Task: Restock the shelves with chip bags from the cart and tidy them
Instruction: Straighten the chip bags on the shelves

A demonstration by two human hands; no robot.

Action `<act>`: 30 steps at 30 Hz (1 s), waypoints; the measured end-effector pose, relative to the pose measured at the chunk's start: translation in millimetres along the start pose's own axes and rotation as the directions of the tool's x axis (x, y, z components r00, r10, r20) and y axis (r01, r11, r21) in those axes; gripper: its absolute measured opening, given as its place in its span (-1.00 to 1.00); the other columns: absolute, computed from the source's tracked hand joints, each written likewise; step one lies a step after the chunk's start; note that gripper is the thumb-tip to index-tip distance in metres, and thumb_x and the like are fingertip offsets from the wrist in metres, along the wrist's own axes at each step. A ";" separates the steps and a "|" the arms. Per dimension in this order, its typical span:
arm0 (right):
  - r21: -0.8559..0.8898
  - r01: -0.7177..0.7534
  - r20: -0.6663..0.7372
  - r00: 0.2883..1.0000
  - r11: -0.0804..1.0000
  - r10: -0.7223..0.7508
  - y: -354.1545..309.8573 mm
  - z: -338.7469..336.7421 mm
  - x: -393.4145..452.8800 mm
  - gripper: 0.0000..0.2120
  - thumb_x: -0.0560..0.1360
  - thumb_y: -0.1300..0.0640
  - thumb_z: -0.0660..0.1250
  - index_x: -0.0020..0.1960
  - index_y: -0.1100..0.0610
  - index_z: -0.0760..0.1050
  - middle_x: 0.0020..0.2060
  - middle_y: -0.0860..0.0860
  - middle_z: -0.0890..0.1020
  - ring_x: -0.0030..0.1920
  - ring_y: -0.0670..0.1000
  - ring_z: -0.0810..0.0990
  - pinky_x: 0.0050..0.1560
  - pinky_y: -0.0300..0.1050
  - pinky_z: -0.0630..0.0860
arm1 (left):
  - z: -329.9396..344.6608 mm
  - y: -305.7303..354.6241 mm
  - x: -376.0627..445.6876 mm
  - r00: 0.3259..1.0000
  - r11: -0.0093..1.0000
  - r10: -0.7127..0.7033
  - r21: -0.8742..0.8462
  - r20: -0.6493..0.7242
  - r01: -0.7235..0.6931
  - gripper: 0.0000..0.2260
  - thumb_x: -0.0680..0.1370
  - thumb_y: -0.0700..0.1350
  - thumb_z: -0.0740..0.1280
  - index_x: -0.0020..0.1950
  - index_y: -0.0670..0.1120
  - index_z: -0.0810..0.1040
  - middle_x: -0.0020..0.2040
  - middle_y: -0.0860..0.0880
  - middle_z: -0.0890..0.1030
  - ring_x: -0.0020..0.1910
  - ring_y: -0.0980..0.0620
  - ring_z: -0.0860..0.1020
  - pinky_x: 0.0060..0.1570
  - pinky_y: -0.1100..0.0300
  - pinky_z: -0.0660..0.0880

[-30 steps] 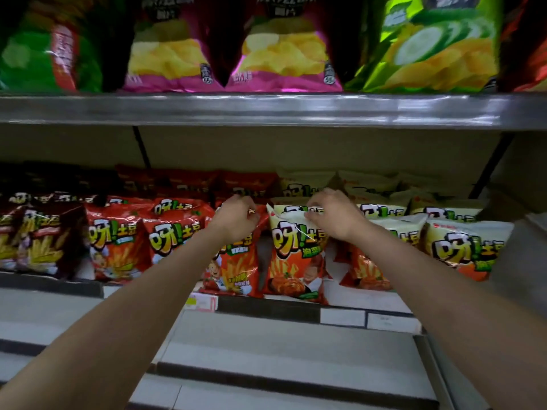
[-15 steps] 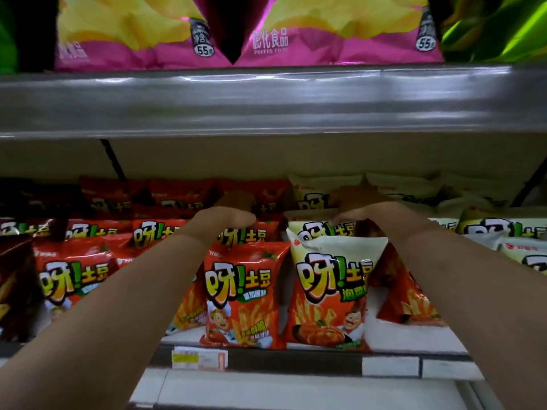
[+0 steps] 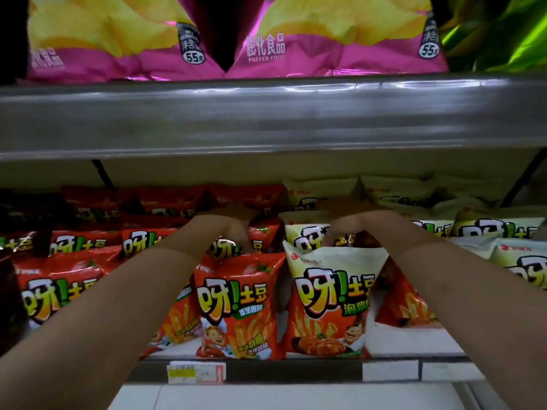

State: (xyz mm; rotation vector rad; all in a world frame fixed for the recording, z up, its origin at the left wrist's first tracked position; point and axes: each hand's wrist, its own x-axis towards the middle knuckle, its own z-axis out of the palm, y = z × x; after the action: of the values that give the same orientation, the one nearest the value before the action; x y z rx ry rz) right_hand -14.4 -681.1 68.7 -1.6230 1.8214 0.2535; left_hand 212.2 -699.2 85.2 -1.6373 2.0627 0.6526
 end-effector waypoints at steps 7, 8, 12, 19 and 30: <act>-0.010 0.038 -0.304 0.952 0.999 -0.039 -9.5 0.6 -28.0 -0.30 0.54 0.06 0.35 0.55 -0.01 0.04 0.46 0.11 0.27 0.42 0.17 0.30 0.24 -0.05 0.37 | 6.3 0.5 -5.5 0.985 0.987 0.005 -0.160 -0.174 -0.033 -0.47 0.58 0.03 0.30 0.49 -0.13 0.26 0.49 -0.13 0.28 0.46 -0.16 0.25 0.37 0.03 0.23; -0.033 0.032 -0.290 0.956 0.999 -0.040 -12.5 2.9 -30.7 -0.35 0.57 0.07 0.32 0.55 0.03 0.07 0.46 0.13 0.27 0.43 0.17 0.29 0.27 -0.05 0.34 | 9.6 2.2 -5.3 0.971 0.993 0.026 -0.107 -0.239 -0.053 -0.44 0.57 0.02 0.33 0.50 -0.11 0.24 0.48 -0.12 0.30 0.45 -0.15 0.27 0.37 0.02 0.23; -0.296 -0.012 -0.419 0.900 0.955 -0.118 -20.7 0.2 -39.2 -0.25 0.50 -0.05 0.38 0.52 0.10 0.05 0.46 0.12 0.23 0.46 0.19 0.19 0.41 0.12 0.18 | 16.2 0.4 -2.5 0.844 0.984 0.176 0.112 -0.507 -0.138 -0.14 0.42 0.05 0.49 0.54 -0.08 0.05 0.50 -0.12 0.21 0.47 -0.14 0.21 0.42 -0.02 0.16; -0.252 0.236 -0.356 0.879 0.938 -0.317 -27.5 17.6 -69.2 -0.32 0.49 -0.23 0.31 0.48 0.09 0.24 0.45 0.07 0.31 0.43 0.13 0.27 0.27 -0.05 0.30 | 25.7 -11.1 -31.0 0.746 0.954 0.294 0.140 -0.597 -0.264 -0.43 0.48 0.26 0.33 0.32 -0.09 0.37 0.28 -0.11 0.37 0.30 -0.11 0.36 0.25 -0.04 0.40; -0.357 0.183 -0.219 0.937 0.916 -0.272 -18.7 49.3 -74.3 -0.15 0.36 -0.12 0.50 0.46 -0.05 0.08 0.42 0.04 0.31 0.41 0.13 0.27 0.35 0.19 0.14 | 57.2 -14.3 -51.4 0.938 0.903 0.276 0.392 -0.211 -0.177 0.01 0.33 0.27 0.48 0.53 -0.10 -0.02 0.48 -0.12 0.26 0.45 -0.11 0.24 0.41 -0.01 0.13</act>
State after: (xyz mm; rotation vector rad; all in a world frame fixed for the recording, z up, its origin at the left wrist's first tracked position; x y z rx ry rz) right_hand 20.1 -597.7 80.9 -2.1814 1.8286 0.2572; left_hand 239.4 -627.8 68.6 -1.3325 2.4138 0.0993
